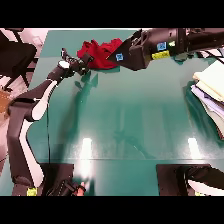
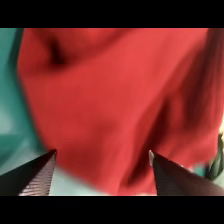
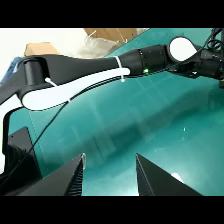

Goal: Fold the shirts.

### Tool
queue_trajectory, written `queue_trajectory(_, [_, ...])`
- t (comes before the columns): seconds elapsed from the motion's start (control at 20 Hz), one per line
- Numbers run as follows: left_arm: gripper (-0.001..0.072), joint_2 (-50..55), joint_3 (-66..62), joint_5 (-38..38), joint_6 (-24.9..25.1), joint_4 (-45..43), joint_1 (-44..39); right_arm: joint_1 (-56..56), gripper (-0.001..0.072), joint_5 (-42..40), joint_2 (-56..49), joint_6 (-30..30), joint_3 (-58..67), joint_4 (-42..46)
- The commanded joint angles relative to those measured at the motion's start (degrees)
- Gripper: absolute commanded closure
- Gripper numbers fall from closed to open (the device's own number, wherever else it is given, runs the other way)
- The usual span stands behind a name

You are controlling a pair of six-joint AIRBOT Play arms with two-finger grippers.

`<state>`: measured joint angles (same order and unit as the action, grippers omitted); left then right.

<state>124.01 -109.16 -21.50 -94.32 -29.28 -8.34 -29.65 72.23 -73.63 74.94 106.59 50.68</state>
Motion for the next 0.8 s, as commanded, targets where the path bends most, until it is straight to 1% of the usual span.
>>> queue_trajectory(0.0, [0.0064,5.2,-6.1,2.3,0.2,1.0,0.0,0.0,0.0326,1.0,0.0,0.0,0.0,0.0])
queue_trajectory(0.1, [0.0065,6.1,-6.1,2.8,0.2,1.0,0.0,0.0,0.0325,1.2,0.0,0.0,0.0,0.0])
queue_trajectory(0.15, [0.0154,6.5,-6.1,2.5,-0.2,1.1,0.0,0.0,0.0326,1.4,0.0,0.0,0.0,0.0])
queue_trajectory(0.2, [0.0275,6.6,-6.1,2.5,-0.2,1.1,0.0,0.0,0.0326,1.3,0.0,0.0,0.0,0.0])
queue_trajectory(0.25, [0.0365,6.6,-6.2,3.2,-0.2,1.7,0.0,0.0,0.0325,1.2,0.0,0.0,0.0,0.0])
queue_trajectory(0.35, [0.0677,6.5,-7.4,2.4,0.1,5.7,0.0,0.0,0.0326,1.3,0.0,0.0,0.0,-0.1])
queue_trajectory(0.5, [0.0674,5.9,-10.1,-4.7,0.4,11.2,0.0,0.2,0.0325,1.3,0.0,0.0,0.1,0.0])
queue_trajectory(0.6, [0.0677,3.1,-10.1,-11.4,4.0,12.6,0.0,2.1,0.0325,0.7,0.0,0.0,0.0,0.4])
queue_trajectory(0.65, [0.0678,1.4,-10.1,-14.8,6.1,11.8,0.0,3.9,0.0326,-0.2,0.0,0.0,0.1,0.3])
queue_trajectory(0.7, [0.0678,-0.7,-10.0,-19.1,7.2,8.9,0.1,6.3,0.0325,-1.7,0.0,0.1,0.1,-0.2])
queue_trajectory(0.75, [0.0678,-3.1,-10.0,-24.8,7.0,3.0,0.3,8.8,0.0325,-3.4,0.0,1.6,0.0,-1.0])
